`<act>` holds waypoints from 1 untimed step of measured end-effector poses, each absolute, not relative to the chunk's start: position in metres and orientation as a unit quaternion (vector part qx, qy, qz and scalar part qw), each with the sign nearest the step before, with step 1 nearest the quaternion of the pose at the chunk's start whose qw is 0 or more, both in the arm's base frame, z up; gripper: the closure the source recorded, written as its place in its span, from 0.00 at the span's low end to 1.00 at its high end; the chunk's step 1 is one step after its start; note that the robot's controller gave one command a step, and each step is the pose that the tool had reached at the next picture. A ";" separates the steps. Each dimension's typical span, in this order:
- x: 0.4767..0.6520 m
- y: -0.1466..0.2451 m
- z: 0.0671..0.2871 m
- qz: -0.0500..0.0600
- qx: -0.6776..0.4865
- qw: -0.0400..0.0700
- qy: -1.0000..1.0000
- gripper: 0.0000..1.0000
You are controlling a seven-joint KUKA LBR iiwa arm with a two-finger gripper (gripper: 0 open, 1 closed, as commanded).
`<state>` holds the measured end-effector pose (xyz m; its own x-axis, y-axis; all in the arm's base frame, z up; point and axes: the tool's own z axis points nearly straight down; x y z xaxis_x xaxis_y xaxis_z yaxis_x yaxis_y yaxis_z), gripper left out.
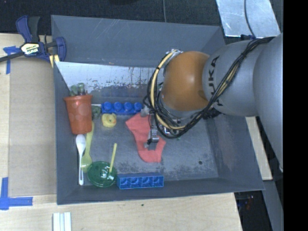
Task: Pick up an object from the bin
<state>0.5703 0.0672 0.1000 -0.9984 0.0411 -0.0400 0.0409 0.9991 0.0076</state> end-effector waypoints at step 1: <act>0.562 0.066 0.082 0.003 -0.055 0.019 0.998 1.00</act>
Offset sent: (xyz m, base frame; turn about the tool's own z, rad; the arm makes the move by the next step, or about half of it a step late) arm 0.0000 0.0000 0.0000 0.0000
